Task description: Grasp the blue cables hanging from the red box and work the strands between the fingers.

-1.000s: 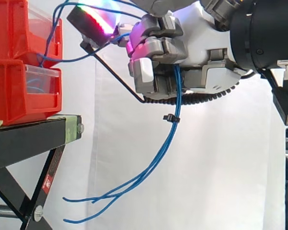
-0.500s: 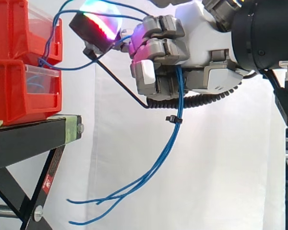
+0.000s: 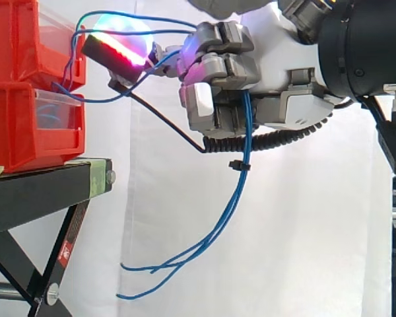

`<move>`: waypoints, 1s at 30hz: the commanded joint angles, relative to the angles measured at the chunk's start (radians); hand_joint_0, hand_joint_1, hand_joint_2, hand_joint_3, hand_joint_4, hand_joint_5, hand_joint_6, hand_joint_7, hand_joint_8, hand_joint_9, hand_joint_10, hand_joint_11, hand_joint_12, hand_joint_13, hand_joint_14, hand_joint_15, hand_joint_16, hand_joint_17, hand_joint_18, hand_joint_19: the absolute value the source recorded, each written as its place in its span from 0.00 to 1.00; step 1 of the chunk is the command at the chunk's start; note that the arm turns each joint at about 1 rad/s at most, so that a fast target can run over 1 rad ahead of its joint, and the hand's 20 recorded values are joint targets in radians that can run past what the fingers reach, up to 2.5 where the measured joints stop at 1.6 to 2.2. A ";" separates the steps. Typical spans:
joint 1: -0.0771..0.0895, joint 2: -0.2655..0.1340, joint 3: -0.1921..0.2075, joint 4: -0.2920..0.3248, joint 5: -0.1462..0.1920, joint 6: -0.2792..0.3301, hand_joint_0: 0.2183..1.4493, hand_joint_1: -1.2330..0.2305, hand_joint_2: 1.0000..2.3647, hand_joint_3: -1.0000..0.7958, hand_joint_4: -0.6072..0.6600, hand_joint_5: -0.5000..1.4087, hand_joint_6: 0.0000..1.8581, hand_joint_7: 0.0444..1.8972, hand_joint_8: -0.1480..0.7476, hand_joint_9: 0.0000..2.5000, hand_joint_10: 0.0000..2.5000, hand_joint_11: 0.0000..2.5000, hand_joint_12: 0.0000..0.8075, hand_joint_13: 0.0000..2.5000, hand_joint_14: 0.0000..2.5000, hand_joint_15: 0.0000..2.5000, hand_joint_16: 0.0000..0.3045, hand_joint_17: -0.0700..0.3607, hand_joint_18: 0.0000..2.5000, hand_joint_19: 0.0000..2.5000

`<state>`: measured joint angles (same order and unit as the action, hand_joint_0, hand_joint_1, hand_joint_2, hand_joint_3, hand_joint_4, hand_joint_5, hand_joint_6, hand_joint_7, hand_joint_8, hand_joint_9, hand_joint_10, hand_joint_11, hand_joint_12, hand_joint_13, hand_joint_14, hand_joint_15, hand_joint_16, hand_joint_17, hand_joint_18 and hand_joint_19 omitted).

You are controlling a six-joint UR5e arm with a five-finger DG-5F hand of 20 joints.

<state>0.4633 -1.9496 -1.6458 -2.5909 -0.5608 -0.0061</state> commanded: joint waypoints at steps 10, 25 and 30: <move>0.000 0.000 0.001 0.000 0.004 0.000 0.64 0.26 0.01 0.14 0.70 0.11 0.59 0.54 0.77 0.53 1.00 1.00 0.83 0.68 1.00 0.77 0.66 0.51 0.78 0.29; 0.000 0.000 0.000 0.000 0.004 0.000 0.60 0.37 0.01 0.28 0.71 0.15 0.70 0.53 0.77 0.53 1.00 1.00 0.83 0.68 1.00 0.77 0.66 0.51 0.78 0.29; 0.000 0.001 0.000 0.000 0.004 0.000 0.54 0.44 0.01 0.30 0.72 0.15 0.68 0.53 0.77 0.53 1.00 1.00 0.83 0.68 1.00 0.77 0.66 0.51 0.78 0.29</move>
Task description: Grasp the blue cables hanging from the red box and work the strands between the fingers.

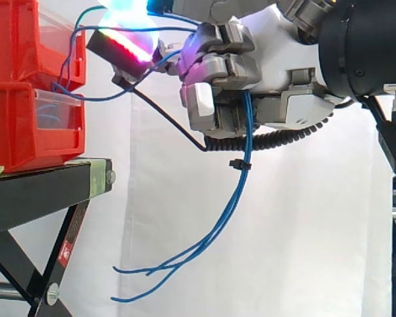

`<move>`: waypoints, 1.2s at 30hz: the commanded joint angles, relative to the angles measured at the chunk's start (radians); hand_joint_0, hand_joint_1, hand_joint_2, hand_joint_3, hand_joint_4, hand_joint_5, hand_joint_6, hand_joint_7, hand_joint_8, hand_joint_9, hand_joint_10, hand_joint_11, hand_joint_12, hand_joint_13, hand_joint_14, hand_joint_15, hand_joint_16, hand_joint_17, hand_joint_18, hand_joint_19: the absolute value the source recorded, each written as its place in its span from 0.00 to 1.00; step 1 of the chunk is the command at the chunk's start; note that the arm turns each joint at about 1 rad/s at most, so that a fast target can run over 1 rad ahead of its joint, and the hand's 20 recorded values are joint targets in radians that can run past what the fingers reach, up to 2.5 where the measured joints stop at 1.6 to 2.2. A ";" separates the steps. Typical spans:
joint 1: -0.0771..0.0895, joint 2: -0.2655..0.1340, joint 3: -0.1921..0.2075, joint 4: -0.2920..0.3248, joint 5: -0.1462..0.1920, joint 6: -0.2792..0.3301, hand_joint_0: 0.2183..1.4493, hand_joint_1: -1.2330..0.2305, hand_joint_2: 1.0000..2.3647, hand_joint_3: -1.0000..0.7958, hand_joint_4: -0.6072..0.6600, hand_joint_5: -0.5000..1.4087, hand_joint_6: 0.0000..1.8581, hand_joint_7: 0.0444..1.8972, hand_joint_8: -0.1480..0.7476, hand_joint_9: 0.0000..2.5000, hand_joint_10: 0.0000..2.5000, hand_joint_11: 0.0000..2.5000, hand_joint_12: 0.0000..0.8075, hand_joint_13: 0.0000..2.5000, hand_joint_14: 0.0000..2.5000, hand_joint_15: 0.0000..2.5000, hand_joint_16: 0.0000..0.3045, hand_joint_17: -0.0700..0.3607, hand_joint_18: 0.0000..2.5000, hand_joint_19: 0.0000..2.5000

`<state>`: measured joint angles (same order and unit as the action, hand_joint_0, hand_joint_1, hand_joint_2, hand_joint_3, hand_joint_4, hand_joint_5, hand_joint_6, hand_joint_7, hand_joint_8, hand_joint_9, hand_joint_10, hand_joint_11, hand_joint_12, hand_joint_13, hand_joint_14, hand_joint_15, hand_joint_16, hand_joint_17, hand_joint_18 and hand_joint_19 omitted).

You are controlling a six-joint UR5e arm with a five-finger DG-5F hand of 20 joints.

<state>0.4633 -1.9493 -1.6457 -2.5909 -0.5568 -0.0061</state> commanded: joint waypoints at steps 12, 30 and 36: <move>0.000 0.000 0.000 0.000 0.000 0.000 0.50 0.53 0.01 0.27 0.70 0.24 0.58 0.59 0.77 0.53 1.00 1.00 0.83 0.68 1.00 0.77 0.66 0.51 0.78 0.29; 0.000 0.001 0.000 0.000 0.000 0.000 0.45 0.49 0.01 0.19 0.70 0.27 0.53 0.62 0.77 0.53 1.00 1.00 0.83 0.68 1.00 0.77 0.66 0.51 0.78 0.29; 0.000 0.000 0.000 0.000 0.000 0.000 0.40 0.44 0.01 0.17 0.70 0.26 0.53 0.62 0.77 0.53 1.00 1.00 0.83 0.68 1.00 0.77 0.66 0.51 0.78 0.29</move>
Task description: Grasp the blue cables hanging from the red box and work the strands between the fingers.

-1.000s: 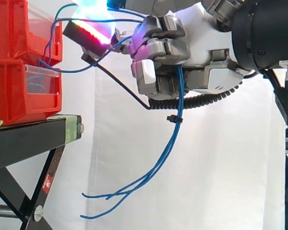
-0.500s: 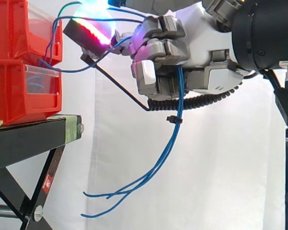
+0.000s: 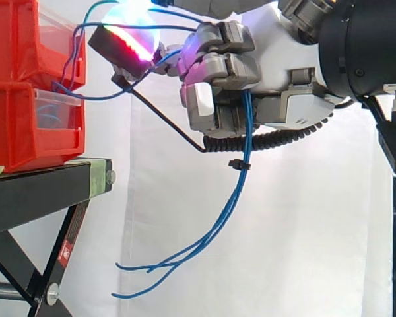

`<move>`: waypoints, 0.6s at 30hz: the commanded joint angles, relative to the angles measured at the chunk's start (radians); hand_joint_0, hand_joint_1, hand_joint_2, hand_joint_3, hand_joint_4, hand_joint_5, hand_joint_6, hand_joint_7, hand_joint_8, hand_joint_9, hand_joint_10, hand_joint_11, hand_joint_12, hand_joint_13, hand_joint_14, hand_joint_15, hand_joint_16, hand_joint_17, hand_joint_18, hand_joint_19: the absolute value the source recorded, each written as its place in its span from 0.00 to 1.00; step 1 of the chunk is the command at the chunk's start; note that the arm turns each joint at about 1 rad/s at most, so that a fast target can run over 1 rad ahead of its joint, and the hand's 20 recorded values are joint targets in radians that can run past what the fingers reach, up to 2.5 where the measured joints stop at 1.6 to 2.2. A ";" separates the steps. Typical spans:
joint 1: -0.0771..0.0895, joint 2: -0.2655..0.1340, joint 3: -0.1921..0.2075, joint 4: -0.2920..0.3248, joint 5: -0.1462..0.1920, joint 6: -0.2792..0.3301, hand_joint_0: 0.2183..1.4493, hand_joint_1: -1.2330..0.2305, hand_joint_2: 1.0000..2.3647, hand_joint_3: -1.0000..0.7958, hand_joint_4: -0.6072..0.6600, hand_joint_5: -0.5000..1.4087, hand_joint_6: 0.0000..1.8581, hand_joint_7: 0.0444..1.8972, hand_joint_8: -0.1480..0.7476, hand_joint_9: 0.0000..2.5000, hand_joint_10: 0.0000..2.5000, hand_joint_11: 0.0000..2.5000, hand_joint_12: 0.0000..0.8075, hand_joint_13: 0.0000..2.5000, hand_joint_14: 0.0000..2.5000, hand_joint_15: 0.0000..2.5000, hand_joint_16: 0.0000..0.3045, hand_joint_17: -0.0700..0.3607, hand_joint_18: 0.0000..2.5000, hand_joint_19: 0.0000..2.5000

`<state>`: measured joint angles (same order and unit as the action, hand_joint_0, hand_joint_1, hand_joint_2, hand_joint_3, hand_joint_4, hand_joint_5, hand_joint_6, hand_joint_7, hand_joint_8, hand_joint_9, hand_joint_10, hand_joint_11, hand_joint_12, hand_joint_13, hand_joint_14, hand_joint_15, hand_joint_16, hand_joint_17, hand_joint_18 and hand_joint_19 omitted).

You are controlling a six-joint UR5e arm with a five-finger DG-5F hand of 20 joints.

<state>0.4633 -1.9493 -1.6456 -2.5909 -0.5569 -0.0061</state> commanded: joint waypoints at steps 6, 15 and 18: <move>-0.003 0.000 0.000 -0.009 -0.002 0.000 0.35 0.42 0.00 0.06 0.72 0.23 0.56 0.61 0.77 0.53 1.00 1.00 0.83 0.68 1.00 0.77 0.66 0.51 0.78 0.29; -0.009 0.001 0.000 -0.037 -0.005 0.000 0.38 0.38 0.00 0.09 0.72 0.20 0.57 0.60 0.77 0.53 1.00 1.00 0.83 0.68 1.00 0.77 0.66 0.51 0.78 0.29; -0.011 0.000 0.000 -0.048 -0.005 0.000 0.42 0.38 0.01 0.15 0.72 0.20 0.58 0.60 0.77 0.53 1.00 1.00 0.83 0.68 1.00 0.77 0.66 0.51 0.78 0.29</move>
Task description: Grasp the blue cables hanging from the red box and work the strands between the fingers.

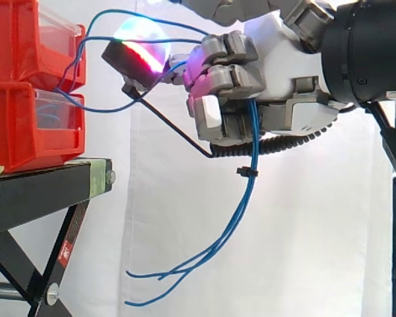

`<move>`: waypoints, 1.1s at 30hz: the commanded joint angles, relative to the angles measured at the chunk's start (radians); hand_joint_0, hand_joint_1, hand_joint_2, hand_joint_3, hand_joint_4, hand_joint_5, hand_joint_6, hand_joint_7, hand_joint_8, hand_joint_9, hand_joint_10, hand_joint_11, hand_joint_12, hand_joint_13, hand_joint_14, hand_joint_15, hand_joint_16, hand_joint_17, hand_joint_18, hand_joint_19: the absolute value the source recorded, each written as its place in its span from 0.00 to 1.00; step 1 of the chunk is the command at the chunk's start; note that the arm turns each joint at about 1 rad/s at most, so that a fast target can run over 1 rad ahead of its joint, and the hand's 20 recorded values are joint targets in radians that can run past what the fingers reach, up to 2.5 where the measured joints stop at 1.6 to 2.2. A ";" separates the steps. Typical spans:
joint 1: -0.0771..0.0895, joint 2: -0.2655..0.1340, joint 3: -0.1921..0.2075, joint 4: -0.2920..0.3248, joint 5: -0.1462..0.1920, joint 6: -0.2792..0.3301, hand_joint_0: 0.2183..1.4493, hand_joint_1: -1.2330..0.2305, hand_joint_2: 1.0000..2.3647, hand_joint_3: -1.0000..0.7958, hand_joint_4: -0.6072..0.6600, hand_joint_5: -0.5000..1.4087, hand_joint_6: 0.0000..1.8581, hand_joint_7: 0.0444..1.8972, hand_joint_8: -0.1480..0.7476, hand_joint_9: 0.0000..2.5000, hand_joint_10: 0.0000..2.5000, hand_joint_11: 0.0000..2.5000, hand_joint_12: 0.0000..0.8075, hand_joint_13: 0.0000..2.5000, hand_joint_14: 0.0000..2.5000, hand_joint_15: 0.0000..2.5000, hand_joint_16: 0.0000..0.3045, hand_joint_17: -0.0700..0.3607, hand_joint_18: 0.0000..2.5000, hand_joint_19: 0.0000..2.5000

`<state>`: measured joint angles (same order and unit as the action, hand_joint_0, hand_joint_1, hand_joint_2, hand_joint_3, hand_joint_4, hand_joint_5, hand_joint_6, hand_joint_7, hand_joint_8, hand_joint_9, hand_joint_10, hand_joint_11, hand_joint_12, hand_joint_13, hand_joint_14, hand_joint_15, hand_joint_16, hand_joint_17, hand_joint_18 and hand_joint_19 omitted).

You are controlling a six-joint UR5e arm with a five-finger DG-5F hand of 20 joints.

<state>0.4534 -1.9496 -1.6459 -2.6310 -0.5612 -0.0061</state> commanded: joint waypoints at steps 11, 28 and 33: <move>-0.002 0.000 0.000 -0.014 0.003 -0.014 0.46 0.41 0.01 0.20 0.71 0.23 0.59 0.59 0.77 0.53 1.00 1.00 0.83 0.68 1.00 0.77 0.66 0.51 0.78 0.29; -0.007 0.000 0.000 0.005 0.009 -0.064 0.63 0.35 0.00 0.57 0.72 0.23 0.69 0.53 0.77 0.53 1.00 1.00 0.83 0.68 1.00 0.77 0.66 0.51 0.78 0.29; -0.013 0.000 0.000 0.046 0.009 -0.118 0.55 0.34 0.00 0.48 0.72 0.20 0.69 0.53 0.77 0.53 1.00 1.00 0.83 0.68 1.00 0.77 0.66 0.51 0.78 0.29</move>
<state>0.4433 -1.9486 -1.6458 -2.6086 -0.5520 -0.0943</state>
